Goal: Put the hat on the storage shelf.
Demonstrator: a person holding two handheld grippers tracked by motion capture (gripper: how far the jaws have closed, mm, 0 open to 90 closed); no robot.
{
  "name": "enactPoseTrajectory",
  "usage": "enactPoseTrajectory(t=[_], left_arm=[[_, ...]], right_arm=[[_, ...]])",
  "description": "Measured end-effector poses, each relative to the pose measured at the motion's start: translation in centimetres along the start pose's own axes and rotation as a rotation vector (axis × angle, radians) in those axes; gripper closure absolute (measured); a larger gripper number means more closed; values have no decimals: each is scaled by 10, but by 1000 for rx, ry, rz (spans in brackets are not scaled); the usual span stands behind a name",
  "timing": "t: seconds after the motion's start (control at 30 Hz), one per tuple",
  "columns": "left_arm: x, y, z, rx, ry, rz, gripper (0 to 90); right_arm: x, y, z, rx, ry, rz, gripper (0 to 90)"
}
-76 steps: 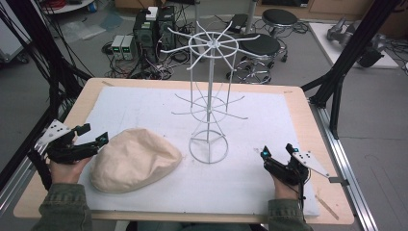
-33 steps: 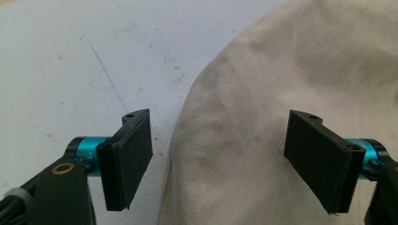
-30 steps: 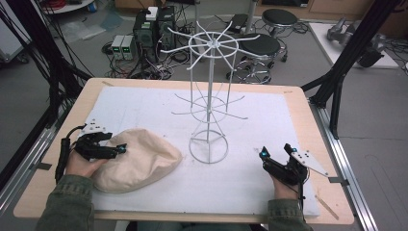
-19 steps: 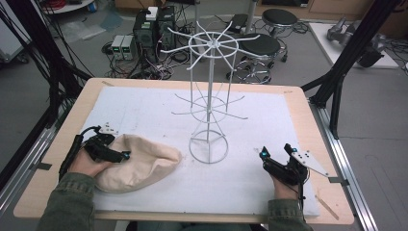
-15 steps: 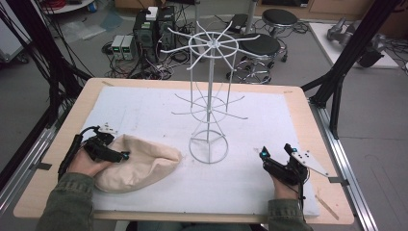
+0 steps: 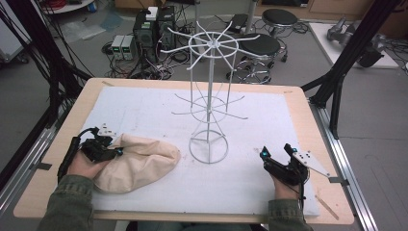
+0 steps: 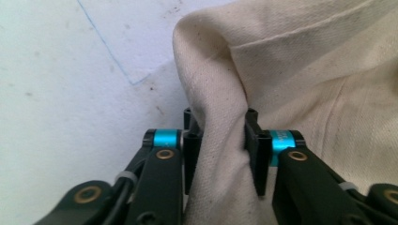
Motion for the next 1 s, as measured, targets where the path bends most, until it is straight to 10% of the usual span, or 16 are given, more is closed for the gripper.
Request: enactPoseTrajectory(t=[0.6, 1.0], left_arm=[[-7, 14, 9, 110, 89, 15, 778], [-16, 36, 9, 294, 192, 73, 778]], right_arm=[[0, 0, 0, -1, -1, 3, 111], [0, 0, 0, 5, 7, 3, 111]])
Point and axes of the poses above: each handheld gripper's, and its own axes: y roughly backward along the jaws, z roughly out of its underside, x roughly to its right, the point moved 1 cm from there along -y, roughly forward along the jaws, and after that the axes turned 6 degrees about -z, right-handed, at the moved point
